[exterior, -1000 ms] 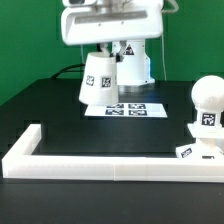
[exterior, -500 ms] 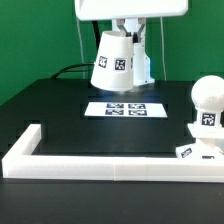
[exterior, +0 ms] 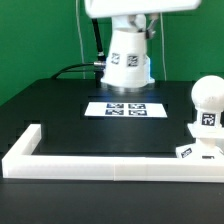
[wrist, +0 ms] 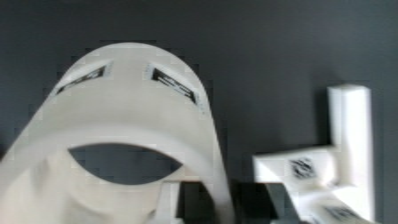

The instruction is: Assemble lamp

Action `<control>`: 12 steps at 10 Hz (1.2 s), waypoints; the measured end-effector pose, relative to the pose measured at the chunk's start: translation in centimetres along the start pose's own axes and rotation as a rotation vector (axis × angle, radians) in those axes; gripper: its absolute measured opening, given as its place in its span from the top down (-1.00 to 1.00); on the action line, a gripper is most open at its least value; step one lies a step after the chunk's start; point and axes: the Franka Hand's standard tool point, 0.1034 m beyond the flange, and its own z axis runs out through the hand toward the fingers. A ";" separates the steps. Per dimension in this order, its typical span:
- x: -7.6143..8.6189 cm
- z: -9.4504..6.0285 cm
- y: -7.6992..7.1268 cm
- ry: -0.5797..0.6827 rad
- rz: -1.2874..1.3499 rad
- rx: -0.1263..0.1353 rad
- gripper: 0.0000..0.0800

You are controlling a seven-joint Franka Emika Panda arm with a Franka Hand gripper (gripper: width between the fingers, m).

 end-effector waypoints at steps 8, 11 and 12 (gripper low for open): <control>2.5 -2.3 -6.7 0.065 -0.008 0.018 0.89; 5.2 -3.9 -10.3 0.108 -0.031 0.033 0.89; 6.2 -4.0 -10.9 0.117 -0.033 0.034 0.89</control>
Offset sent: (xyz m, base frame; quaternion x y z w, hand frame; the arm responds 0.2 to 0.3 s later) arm 0.0229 0.0299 0.0203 -0.0372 0.0031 0.0196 0.9991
